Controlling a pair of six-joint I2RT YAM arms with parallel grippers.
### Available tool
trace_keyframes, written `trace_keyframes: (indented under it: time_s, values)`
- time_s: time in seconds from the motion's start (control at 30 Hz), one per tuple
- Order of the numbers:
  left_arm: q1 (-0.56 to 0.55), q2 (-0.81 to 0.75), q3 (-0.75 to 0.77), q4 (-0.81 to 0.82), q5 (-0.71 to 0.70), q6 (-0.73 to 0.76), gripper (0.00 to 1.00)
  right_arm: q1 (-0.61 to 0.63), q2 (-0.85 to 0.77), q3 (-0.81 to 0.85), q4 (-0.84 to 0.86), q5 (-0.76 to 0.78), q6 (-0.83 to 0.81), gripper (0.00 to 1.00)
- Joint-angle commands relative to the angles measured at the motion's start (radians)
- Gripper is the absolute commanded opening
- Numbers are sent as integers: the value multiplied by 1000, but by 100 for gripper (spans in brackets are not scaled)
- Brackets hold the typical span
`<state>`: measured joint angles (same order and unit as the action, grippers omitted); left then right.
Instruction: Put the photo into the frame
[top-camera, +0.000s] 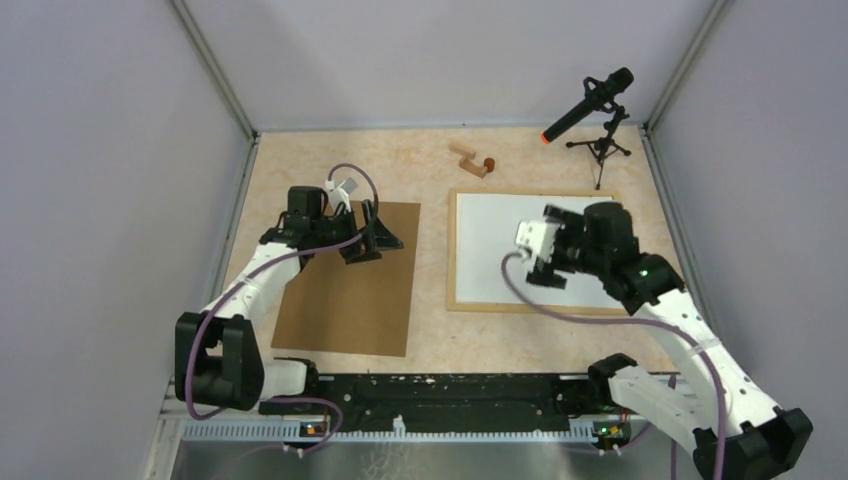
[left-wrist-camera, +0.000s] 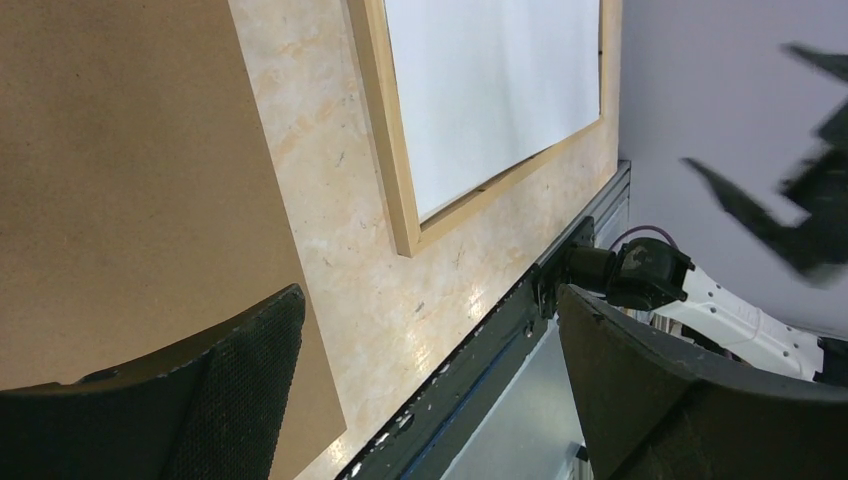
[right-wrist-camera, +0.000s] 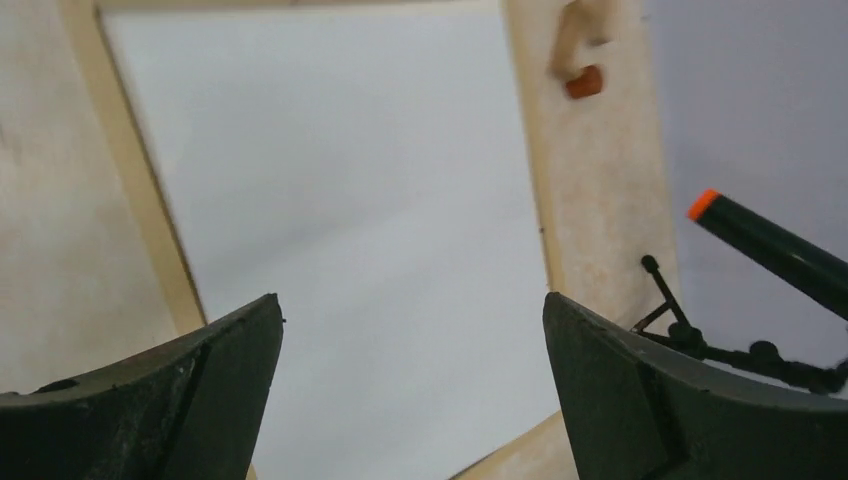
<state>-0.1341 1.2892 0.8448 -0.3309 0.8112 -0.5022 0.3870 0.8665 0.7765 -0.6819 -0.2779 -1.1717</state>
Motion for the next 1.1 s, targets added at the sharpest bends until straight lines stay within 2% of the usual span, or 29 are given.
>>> trace_keyframes:
  time_s: [0.0, 0.07, 0.13, 0.17, 0.23, 0.3, 0.4, 0.47, 0.6, 0.73, 0.9, 1.07]
  values:
    - [-6, 31, 5, 41, 25, 23, 99, -7, 11, 212, 159, -47, 1047, 99]
    - [-6, 37, 10, 37, 19, 22, 99, -7, 28, 213, 250, -7, 1484, 99]
    - [-7, 43, 18, 36, 6, 14, 99, -7, 34, 163, 347, 118, 1826, 99]
    - [-8, 48, 22, 39, 1, 8, 99, -6, 33, 129, 408, 178, 1938, 99]
    - [-14, 52, 29, 47, -21, -5, 99, -7, 34, 80, 465, 331, 2041, 99]
    - [-22, 58, 36, 47, -32, -12, 99, -8, 59, 55, 502, 449, 2007, 99]
    - [-37, 53, 46, 26, -55, -13, 99, -24, 127, 38, 464, 719, 2002, 99]
    - [-44, 44, 41, 24, -68, -16, 99, -100, 205, 26, 524, 764, 1913, 99]
    - [-66, 42, 33, 28, -68, -36, 99, -275, 395, 51, 629, 705, 1773, 99]
    - [-91, 39, 40, 26, -76, -43, 99, -412, 519, 66, 708, 629, 1742, 99]
    - [-103, 51, 43, 27, -79, -47, 99, -511, 619, 51, 809, 522, 1761, 98]
    - [-107, 56, 48, 26, -79, -44, 99, -557, 707, 58, 873, 451, 1758, 97]
